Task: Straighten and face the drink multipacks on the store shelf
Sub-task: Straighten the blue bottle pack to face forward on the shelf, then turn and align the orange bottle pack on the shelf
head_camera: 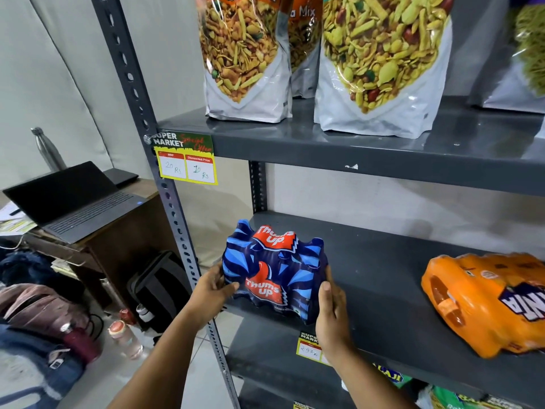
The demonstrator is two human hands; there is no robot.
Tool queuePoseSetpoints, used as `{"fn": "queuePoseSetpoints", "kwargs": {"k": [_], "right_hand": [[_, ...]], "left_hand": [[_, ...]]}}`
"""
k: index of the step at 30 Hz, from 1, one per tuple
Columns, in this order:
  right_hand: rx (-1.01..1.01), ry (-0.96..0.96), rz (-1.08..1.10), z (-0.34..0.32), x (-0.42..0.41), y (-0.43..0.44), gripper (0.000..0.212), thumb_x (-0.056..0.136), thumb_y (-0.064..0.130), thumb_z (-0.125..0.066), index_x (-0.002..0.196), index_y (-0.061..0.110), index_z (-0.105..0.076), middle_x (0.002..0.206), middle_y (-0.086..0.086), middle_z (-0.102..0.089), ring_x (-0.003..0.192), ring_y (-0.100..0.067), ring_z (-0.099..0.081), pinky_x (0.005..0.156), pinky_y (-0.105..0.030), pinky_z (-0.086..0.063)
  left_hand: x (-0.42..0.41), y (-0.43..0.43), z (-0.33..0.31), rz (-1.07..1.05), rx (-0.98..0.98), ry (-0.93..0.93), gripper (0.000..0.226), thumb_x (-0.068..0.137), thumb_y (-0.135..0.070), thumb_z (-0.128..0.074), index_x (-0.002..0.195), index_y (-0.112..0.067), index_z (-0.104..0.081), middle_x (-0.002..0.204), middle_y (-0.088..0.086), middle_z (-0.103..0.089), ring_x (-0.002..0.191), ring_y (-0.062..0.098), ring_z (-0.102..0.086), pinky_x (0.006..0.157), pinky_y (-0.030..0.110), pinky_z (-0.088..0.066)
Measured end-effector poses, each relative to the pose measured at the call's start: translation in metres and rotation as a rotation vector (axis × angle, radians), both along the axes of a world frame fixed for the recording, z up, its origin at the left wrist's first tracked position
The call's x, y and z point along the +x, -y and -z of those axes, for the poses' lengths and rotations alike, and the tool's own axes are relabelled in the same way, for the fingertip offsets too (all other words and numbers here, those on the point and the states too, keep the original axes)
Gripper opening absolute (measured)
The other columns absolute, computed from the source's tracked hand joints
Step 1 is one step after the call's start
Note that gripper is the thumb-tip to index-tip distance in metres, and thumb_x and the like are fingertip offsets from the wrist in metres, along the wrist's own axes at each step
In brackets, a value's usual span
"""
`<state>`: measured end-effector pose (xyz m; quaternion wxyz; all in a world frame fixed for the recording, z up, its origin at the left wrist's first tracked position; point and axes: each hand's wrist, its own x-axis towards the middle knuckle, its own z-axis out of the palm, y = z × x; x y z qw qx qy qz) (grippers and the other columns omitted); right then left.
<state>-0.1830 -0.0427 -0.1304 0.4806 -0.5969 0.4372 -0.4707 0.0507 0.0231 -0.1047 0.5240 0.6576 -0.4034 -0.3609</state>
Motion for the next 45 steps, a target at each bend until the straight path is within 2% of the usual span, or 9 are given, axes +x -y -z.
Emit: {"fn": "queuePoseSetpoints", "kwargs": {"k": [5,9,15,23,27,31,36,41,45], "right_hand": [[0.016,0.013,-0.003,0.0,-0.002,0.001,0.066,0.09,0.052,-0.027,0.15,0.026,-0.033,0.131,-0.009,-0.042,0.109,0.003,-0.049,0.085,0.005,-0.028],[0.034,0.024,-0.014,-0.001,-0.002,0.0,0.065,0.09,0.052,-0.028,0.15,0.028,-0.032,0.132,-0.007,-0.042,0.108,0.008,-0.048,0.098,-0.014,-0.031],[0.018,-0.052,-0.068,-0.002,-0.012,0.007,0.051,0.101,0.037,-0.032,0.151,0.023,-0.03,0.131,-0.009,-0.044,0.129,-0.017,-0.046,0.112,-0.027,-0.028],[0.012,-0.079,-0.268,-0.022,-0.035,0.012,0.044,0.102,0.032,-0.041,0.146,0.028,-0.041,0.132,0.002,-0.056,0.128,-0.011,-0.048,0.11,-0.033,-0.038],[-0.027,-0.172,-0.122,-0.038,-0.068,0.026,0.051,0.098,0.033,-0.05,0.144,0.015,-0.043,0.139,-0.013,-0.056,0.128,-0.023,-0.053,0.109,-0.043,-0.04],[-0.199,-0.329,-0.027,-0.072,-0.123,0.06,0.048,0.094,0.031,-0.058,0.138,0.013,-0.051,0.137,-0.017,-0.054,0.123,-0.027,-0.055,0.105,-0.042,-0.044],[-0.306,-0.641,0.079,-0.104,-0.204,0.107,0.049,0.092,0.03,-0.059,0.136,0.008,-0.052,0.14,-0.019,-0.051,0.131,-0.032,-0.046,0.108,-0.034,-0.035],[-0.187,-1.023,0.13,-0.115,-0.291,0.139,0.057,0.092,0.038,-0.051,0.141,0.009,-0.045,0.145,-0.022,-0.046,0.132,-0.037,-0.044,0.107,-0.043,-0.04],[-0.075,-1.115,0.14,-0.111,-0.347,0.151,0.054,0.094,0.04,-0.047,0.138,0.009,-0.045,0.142,-0.022,-0.049,0.127,-0.038,-0.048,0.102,-0.044,-0.044]], "left_hand": [[-0.004,0.003,0.001,-0.043,0.023,0.009,0.051,0.089,0.006,-0.061,0.134,-0.014,-0.049,0.118,0.0,-0.069,0.103,0.011,-0.068,0.072,0.017,-0.056],[-0.006,0.006,0.001,-0.069,0.047,-0.008,0.058,0.081,0.01,-0.069,0.132,-0.015,-0.052,0.112,-0.004,-0.071,0.091,0.001,-0.071,0.063,0.015,-0.057],[-0.008,0.005,0.003,-0.112,0.071,-0.001,0.066,0.079,0.019,-0.062,0.136,-0.012,-0.049,0.115,0.0,-0.07,0.099,0.014,-0.071,0.065,0.02,-0.059],[-0.031,-0.007,0.001,-0.189,0.129,0.111,0.067,0.086,0.009,-0.057,0.144,-0.017,-0.036,0.129,0.004,-0.061,0.108,0.018,-0.063,0.083,0.033,-0.056],[-0.058,-0.02,0.006,-0.356,0.373,0.427,0.047,0.085,-0.007,-0.05,0.131,-0.01,-0.045,0.118,0.016,-0.064,0.104,0.036,-0.062,0.078,0.04,-0.052],[-0.117,-0.026,0.007,0.016,0.708,0.661,0.034,0.086,-0.008,-0.051,0.12,-0.005,-0.054,0.126,0.021,-0.061,0.115,0.034,-0.059,0.081,0.032,-0.045],[-0.217,0.0,-0.024,0.395,0.598,0.433,0.021,0.085,-0.033,-0.06,0.087,-0.013,-0.056,0.08,0.014,-0.053,0.071,0.024,-0.053,0.066,0.032,-0.037],[-0.31,0.062,-0.061,0.306,0.347,0.146,0.031,0.092,-0.017,-0.058,0.061,-0.017,-0.051,0.053,-0.005,-0.045,0.039,0.004,-0.041,0.041,0.017,-0.032],[-0.362,0.105,-0.068,0.203,0.307,0.127,0.018,0.088,-0.024,-0.059,0.084,-0.006,-0.063,0.057,0.001,-0.054,0.049,0.01,-0.046,0.048,0.02,-0.036]]}}
